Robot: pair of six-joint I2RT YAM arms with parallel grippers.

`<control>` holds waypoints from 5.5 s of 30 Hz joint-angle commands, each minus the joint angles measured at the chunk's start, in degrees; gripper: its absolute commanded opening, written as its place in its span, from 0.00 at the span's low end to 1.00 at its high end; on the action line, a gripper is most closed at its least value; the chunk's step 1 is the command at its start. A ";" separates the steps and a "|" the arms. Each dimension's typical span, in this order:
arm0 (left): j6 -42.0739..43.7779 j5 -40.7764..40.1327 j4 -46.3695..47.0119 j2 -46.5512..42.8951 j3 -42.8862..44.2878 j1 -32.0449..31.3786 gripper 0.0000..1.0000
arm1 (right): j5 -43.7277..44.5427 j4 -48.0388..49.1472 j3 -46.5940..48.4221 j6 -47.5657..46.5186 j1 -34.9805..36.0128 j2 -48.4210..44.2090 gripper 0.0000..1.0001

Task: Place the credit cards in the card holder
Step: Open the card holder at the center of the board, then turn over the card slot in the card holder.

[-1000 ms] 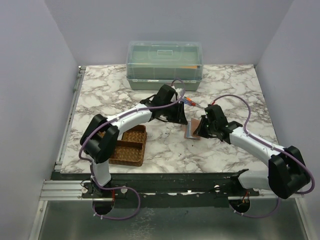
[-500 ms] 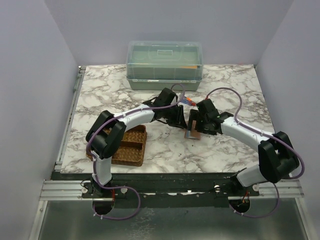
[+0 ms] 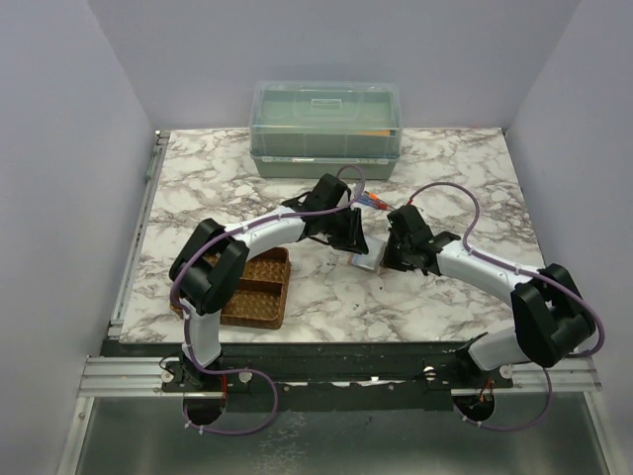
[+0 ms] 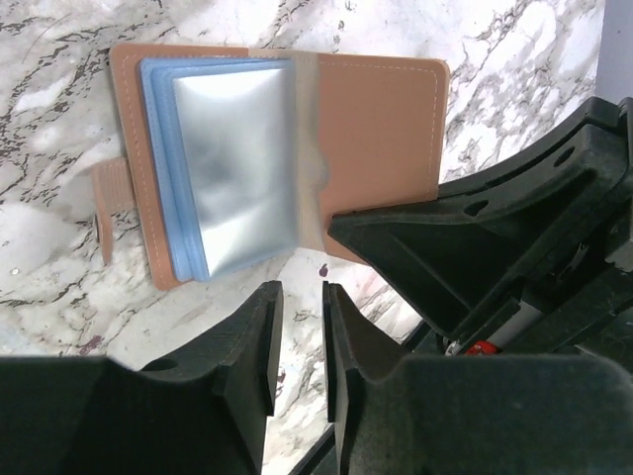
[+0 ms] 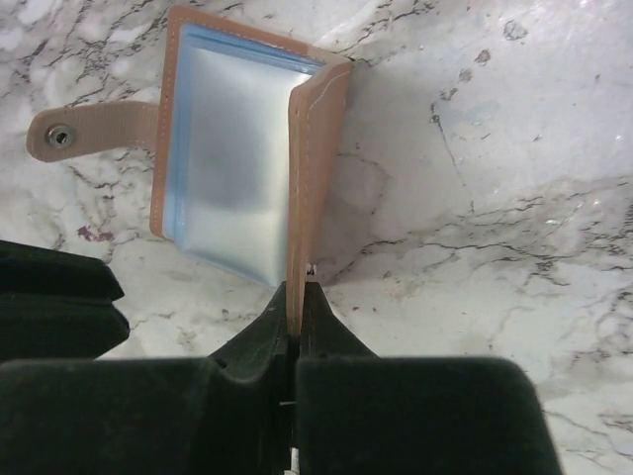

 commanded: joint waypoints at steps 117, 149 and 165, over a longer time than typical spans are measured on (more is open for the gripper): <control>-2.77 -8.51 -8.57 10.91 4.48 2.81 0.00 | 15.78 -3.26 6.68 0.18 6.97 13.22 0.49; -2.26 -5.88 -8.59 10.70 4.98 2.65 0.00 | 19.79 -5.93 3.20 -0.61 6.42 5.28 0.60; 1.60 -0.27 -1.96 4.48 3.34 0.31 0.03 | 17.87 -3.57 3.31 -1.33 6.26 8.23 0.47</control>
